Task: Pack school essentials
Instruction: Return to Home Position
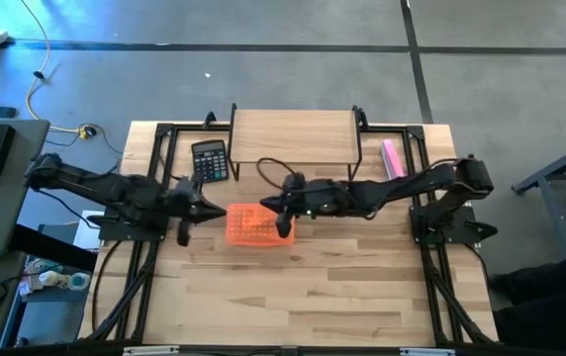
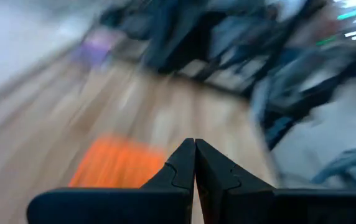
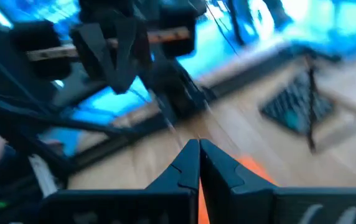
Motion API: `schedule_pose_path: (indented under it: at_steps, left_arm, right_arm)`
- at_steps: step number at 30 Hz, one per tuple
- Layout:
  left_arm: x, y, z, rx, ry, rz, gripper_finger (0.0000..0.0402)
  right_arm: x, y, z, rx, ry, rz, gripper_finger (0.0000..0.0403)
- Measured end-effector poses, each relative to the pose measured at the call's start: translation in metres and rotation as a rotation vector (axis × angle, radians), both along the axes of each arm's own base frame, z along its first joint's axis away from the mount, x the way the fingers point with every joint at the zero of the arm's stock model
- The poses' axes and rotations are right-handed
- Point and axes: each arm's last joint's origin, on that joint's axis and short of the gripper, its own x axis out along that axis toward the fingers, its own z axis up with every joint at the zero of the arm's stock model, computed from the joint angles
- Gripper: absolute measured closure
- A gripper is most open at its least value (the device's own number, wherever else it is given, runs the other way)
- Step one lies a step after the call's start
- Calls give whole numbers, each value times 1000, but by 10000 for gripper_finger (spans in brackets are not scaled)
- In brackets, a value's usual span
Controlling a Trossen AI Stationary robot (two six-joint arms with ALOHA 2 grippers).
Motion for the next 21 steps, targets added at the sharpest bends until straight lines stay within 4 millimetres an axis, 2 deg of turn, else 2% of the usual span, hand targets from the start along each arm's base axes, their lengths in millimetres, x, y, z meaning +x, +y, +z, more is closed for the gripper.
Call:
schedule_pose_path:
  at_steps: [4,7,10,14,21]
  left_arm:
    - [-12,-2,24,112,-217,-158,401]
    - [-20,-2,28,167,-265,-215,401]
    - [-22,-2,13,179,-246,-226,401]
    - [-20,-1,-24,143,-212,-221,401]
    - [-23,6,-62,38,-354,-242,401]
  right_arm:
    - [-3,3,25,-85,-160,65,403]
    - [-7,4,41,-129,-255,94,403]
    - [-12,4,53,-146,-318,113,403]
    - [-19,5,66,-162,-374,120,402]
    - [-24,9,72,-170,-388,136,402]
